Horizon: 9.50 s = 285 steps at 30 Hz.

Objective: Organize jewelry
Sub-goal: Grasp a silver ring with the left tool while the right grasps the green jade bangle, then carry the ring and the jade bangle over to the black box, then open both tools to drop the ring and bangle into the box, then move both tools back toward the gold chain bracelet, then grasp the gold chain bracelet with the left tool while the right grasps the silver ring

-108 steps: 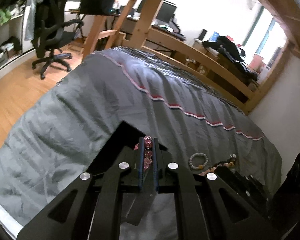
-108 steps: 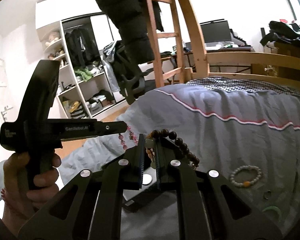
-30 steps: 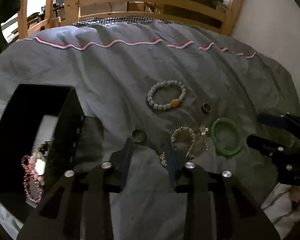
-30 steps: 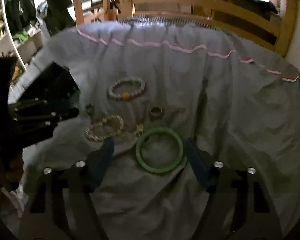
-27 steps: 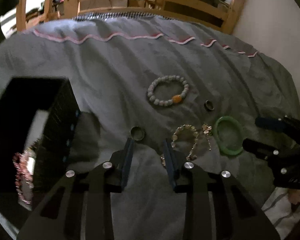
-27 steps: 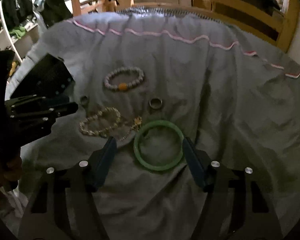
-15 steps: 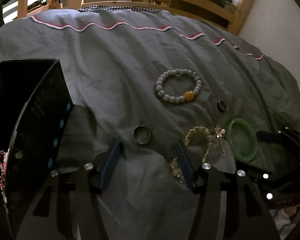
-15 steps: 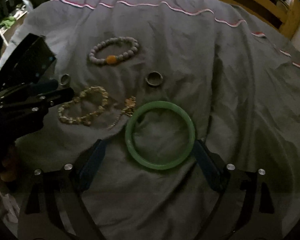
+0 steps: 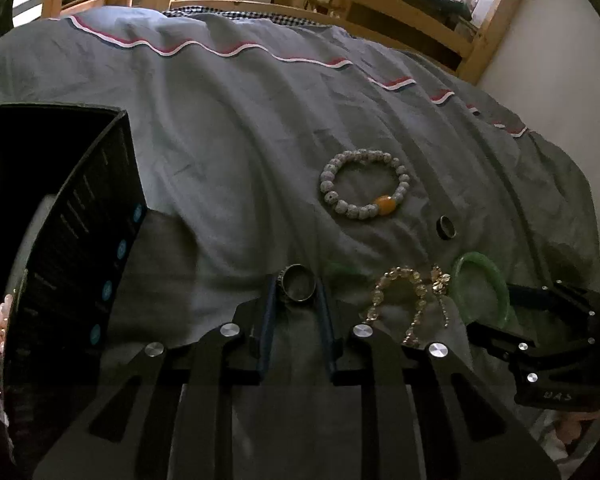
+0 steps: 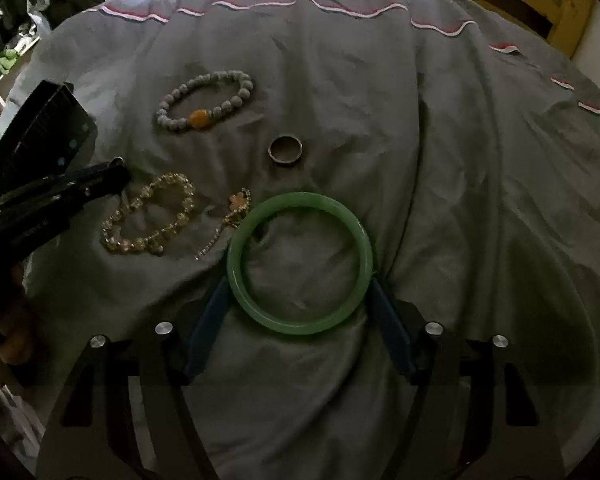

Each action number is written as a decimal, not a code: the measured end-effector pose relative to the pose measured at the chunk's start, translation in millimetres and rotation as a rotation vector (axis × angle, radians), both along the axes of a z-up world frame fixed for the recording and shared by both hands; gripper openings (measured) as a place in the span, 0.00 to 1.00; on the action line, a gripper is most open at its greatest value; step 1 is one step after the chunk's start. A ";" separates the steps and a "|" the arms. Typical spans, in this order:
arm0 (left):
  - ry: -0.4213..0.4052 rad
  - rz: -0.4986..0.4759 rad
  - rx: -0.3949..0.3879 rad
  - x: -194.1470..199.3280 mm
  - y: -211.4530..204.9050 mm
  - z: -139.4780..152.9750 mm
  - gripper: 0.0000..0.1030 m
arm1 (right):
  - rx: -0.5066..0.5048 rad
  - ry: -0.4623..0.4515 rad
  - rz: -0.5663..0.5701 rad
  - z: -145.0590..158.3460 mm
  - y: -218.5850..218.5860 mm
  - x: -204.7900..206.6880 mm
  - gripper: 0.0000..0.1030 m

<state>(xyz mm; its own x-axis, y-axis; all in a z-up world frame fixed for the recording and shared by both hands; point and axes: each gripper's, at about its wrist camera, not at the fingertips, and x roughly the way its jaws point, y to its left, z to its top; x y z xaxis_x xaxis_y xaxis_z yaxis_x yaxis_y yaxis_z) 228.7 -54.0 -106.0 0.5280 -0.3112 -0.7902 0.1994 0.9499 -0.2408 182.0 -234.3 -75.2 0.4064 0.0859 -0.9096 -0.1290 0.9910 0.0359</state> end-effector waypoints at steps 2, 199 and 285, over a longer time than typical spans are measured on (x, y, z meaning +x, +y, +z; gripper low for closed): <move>-0.004 -0.002 0.001 -1.4 -0.7 2.1 0.19 | 0.011 -0.024 0.000 5.2 -0.5 -2.9 0.67; 0.035 -0.079 -0.002 -25.7 -19.0 0.2 0.52 | 0.115 -0.209 -0.028 15.7 7.8 59.4 0.31; -0.120 0.038 0.049 -31.0 8.0 74.0 0.07 | 0.138 -0.350 0.036 60.1 48.6 47.1 0.20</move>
